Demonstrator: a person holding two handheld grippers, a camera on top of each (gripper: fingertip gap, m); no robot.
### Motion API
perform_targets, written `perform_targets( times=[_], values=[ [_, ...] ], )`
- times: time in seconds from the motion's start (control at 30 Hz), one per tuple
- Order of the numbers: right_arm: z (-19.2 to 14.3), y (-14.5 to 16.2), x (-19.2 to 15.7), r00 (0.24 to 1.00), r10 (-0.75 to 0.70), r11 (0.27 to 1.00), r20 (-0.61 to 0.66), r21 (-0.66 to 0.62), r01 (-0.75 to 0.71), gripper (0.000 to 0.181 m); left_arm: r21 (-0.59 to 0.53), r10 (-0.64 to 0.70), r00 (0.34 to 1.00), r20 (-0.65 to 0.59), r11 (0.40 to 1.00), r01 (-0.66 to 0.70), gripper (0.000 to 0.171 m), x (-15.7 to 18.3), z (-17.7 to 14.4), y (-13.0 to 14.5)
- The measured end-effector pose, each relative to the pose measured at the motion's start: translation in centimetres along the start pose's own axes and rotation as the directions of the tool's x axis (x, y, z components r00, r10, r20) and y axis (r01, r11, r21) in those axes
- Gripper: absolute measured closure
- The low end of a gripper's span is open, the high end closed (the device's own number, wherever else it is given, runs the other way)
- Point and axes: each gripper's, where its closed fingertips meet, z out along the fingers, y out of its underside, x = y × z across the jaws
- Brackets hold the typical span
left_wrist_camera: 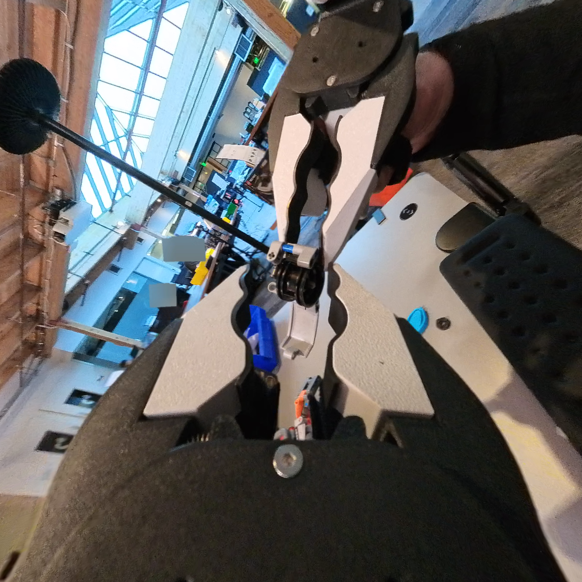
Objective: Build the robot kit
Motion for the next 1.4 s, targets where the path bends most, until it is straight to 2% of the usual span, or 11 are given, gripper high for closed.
perform_targets(
  times=[0.1,0.3,0.53,0.7,0.97,1.13,1.27,1.4],
  values=[
    [0.3,0.0,-0.2,1.000,-0.017,1.000,0.003,-0.013,0.017,0.158,0.002,-0.060,0.995,-0.082,0.998,0.060,0.128,0.7,0.1,0.1],
    [0.8,0.3,-0.5,0.999,-0.046,0.998,0.012,-0.051,0.047,0.159,-0.007,-0.095,0.986,-0.136,0.996,0.094,0.132,1.2,0.2,0.6],
    [1.4,1.4,-1.4,0.997,-0.051,0.991,0.061,-0.119,0.058,0.158,-0.045,0.050,0.989,-0.138,0.997,-0.057,0.133,2.3,0.1,1.4],
    [1.6,1.7,-1.9,0.995,-0.016,0.994,0.101,-0.110,0.027,0.158,-0.050,0.056,0.985,-0.160,0.997,-0.065,0.133,2.7,0.0,1.7],
    [2.1,2.0,-2.7,0.990,-0.015,0.993,0.142,-0.111,0.031,0.158,-0.030,-0.117,0.943,-0.310,0.993,0.113,0.134,2.8,-1.2,1.4],
    [2.4,2.0,-3.3,0.987,-0.030,0.990,0.161,-0.132,0.052,0.158,-0.074,-0.107,0.939,-0.326,0.993,0.087,0.136,3.7,-0.6,2.2],
    [2.5,2.0,-3.4,0.986,-0.032,0.988,0.166,-0.142,0.056,0.158,-0.069,-0.113,0.937,-0.330,0.993,0.096,0.141,3.6,-0.7,2.2],
    [2.5,2.2,-3.5,0.983,-0.021,0.986,0.183,-0.159,0.051,0.158,-0.076,-0.069,0.945,-0.321,0.996,0.047,0.142,3.8,-0.7,2.4]
  ],
)
